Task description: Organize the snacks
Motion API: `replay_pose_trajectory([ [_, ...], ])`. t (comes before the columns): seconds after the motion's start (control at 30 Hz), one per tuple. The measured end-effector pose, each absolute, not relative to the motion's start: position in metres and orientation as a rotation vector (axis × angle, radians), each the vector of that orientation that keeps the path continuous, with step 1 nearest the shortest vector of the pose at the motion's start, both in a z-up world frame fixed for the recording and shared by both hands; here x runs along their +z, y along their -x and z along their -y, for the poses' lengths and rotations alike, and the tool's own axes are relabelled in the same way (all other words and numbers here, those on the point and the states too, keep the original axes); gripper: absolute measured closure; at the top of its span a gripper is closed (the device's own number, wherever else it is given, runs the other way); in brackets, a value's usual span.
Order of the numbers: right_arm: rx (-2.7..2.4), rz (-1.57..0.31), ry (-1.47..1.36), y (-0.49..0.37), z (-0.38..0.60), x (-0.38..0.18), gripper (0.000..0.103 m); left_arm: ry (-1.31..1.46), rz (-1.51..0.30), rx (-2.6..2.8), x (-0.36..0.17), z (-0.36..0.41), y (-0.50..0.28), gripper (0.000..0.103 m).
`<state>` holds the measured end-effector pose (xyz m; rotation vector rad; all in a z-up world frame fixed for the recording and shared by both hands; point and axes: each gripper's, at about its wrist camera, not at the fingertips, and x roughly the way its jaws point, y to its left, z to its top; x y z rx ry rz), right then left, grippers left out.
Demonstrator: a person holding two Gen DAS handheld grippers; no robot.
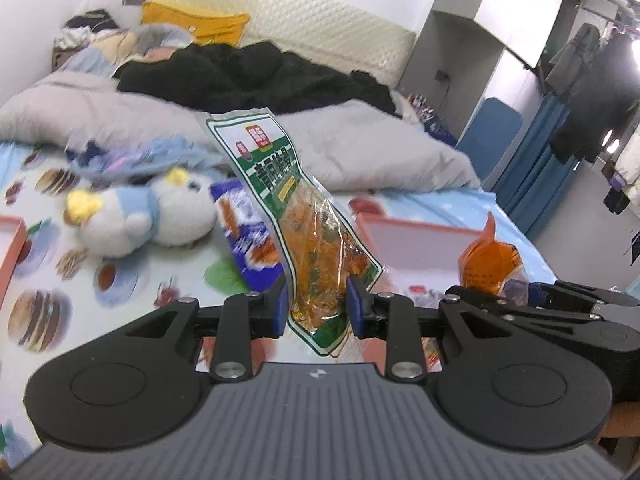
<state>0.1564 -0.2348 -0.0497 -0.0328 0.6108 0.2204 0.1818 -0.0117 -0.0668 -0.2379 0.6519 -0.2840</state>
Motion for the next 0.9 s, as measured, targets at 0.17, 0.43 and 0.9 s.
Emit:
replay_pose_trajectory([
  [0.17, 0.187, -0.553, 0.039, -0.162, 0.254, -0.031, 0.050, 0.233, -0.619, -0.332, -0.045, 0.033, -0.194, 0.069],
  [0.43, 0.108, -0.514, 0.023, -0.165, 0.295, -0.023, 0.050, 0.213, -0.621, -0.419, -0.032, 0.082, -0.221, 0.077],
  [0.9, -0.033, -0.692, -0.051, -0.182, 0.383, -0.114, 0.051, 0.084, -0.810, -0.470, -0.113, 0.166, -0.268, 0.092],
])
